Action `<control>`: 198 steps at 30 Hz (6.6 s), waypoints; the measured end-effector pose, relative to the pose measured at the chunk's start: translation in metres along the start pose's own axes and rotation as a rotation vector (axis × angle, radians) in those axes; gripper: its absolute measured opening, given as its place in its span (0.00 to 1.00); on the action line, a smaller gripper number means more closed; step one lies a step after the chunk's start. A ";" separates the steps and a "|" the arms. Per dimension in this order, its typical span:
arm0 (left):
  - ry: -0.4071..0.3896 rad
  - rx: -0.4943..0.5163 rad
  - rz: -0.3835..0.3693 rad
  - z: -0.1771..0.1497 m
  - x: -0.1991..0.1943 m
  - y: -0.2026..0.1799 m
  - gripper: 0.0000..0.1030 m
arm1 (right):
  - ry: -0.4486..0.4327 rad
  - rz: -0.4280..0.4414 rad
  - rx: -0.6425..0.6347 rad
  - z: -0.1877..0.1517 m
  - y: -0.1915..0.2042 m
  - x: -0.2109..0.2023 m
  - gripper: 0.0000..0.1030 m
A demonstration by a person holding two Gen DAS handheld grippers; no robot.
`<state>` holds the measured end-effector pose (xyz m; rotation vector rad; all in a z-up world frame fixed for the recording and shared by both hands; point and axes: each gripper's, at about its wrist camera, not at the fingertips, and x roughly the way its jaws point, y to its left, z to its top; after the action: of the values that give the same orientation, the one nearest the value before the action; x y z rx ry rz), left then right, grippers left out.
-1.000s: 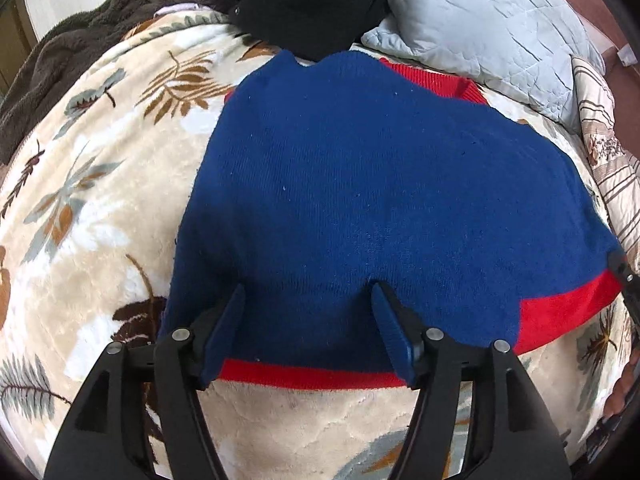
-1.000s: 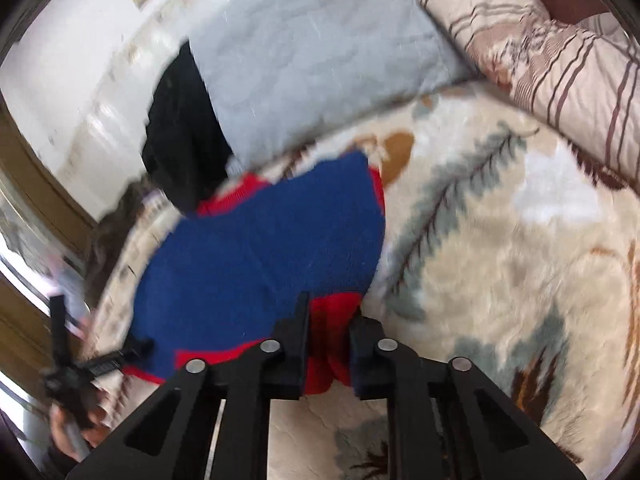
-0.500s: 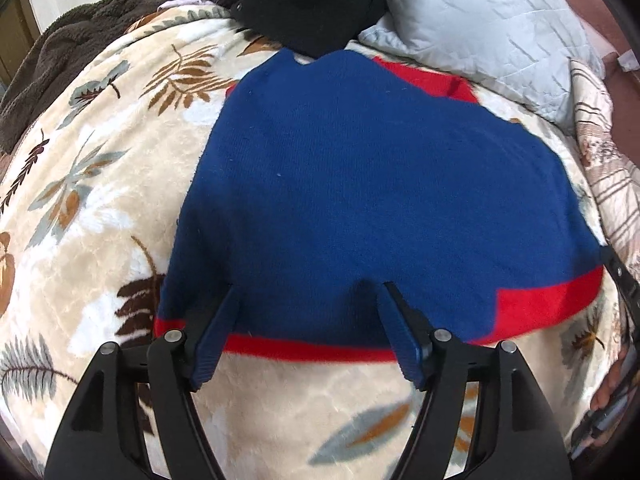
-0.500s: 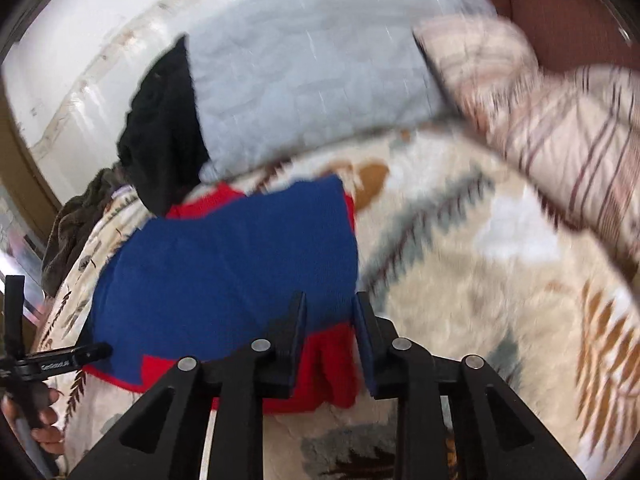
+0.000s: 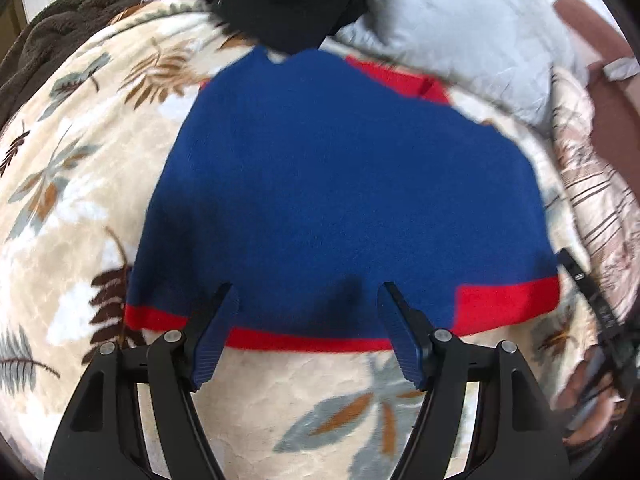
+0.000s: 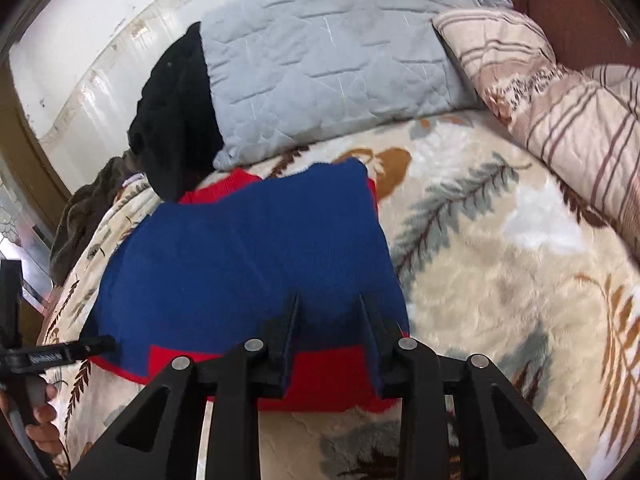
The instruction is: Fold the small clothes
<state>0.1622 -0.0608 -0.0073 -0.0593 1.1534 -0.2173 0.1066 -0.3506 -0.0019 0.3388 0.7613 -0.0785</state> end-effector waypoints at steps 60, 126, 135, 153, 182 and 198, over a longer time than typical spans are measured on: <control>-0.031 0.021 0.133 0.108 0.062 0.032 0.77 | 0.045 -0.103 0.139 0.086 -0.028 0.093 0.20; 0.262 -0.184 -0.332 0.119 0.066 0.111 0.69 | -0.288 -0.087 -0.984 -0.110 0.310 0.057 0.12; 0.150 -0.110 -0.266 0.132 0.036 0.079 0.18 | -0.318 -0.067 -0.891 -0.096 0.294 0.044 0.12; 0.054 0.068 -0.162 0.146 -0.005 -0.052 0.18 | -0.354 -0.040 -0.589 -0.047 0.195 -0.007 0.12; 0.141 0.207 -0.180 0.124 0.069 -0.235 0.43 | 0.063 0.157 0.320 -0.020 -0.029 0.028 0.15; 0.077 -0.106 -0.203 0.113 0.060 -0.075 0.57 | 0.062 0.203 0.204 0.086 -0.025 0.058 0.46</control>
<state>0.2773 -0.1536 -0.0033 -0.2648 1.2354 -0.3405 0.2013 -0.3994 0.0095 0.6130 0.7784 0.0465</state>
